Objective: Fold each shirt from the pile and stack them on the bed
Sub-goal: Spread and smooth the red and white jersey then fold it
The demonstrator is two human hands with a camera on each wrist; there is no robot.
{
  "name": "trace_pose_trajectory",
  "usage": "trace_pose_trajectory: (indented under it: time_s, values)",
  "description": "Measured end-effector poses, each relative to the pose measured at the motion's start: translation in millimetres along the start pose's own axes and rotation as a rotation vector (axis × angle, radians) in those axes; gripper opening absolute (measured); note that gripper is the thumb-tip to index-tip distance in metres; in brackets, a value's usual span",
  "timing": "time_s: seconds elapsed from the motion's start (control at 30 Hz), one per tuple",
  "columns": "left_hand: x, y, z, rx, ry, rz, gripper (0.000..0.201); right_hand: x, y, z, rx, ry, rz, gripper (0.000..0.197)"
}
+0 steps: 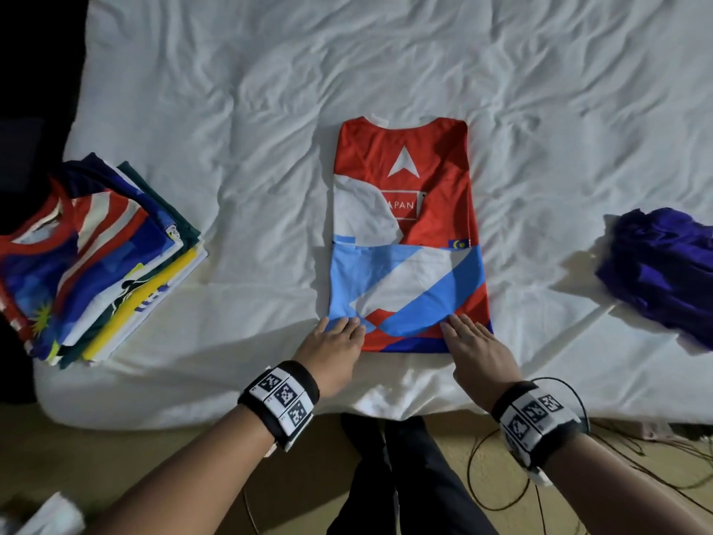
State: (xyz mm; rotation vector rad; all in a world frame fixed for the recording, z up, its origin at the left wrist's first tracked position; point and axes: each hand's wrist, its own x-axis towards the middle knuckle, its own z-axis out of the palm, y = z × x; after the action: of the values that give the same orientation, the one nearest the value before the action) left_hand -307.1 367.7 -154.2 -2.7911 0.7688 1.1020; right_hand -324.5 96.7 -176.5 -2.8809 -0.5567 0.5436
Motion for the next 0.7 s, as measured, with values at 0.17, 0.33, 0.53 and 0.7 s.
trace_pose_trajectory:
  time_s: [0.17, 0.33, 0.53, 0.7]
  values:
    - [-6, -15, -49, -0.066, -0.020, -0.071, 0.034, 9, 4, -37, 0.074, 0.205, 0.075, 0.042]
    - [29, -59, -110, -0.174, 0.158, -0.169, 0.020, 59, 27, -80, 0.071, 0.370, 0.173, 0.034]
    - [102, -118, -138, -0.562, 0.416, -0.328, 0.008, 142, 71, -97, 0.300, 0.367, 0.343, 0.003]
    - [163, -150, -131, -0.802, 0.566, -0.461, 0.005, 208, 114, -80, 0.600, 0.321, 0.505, 0.009]
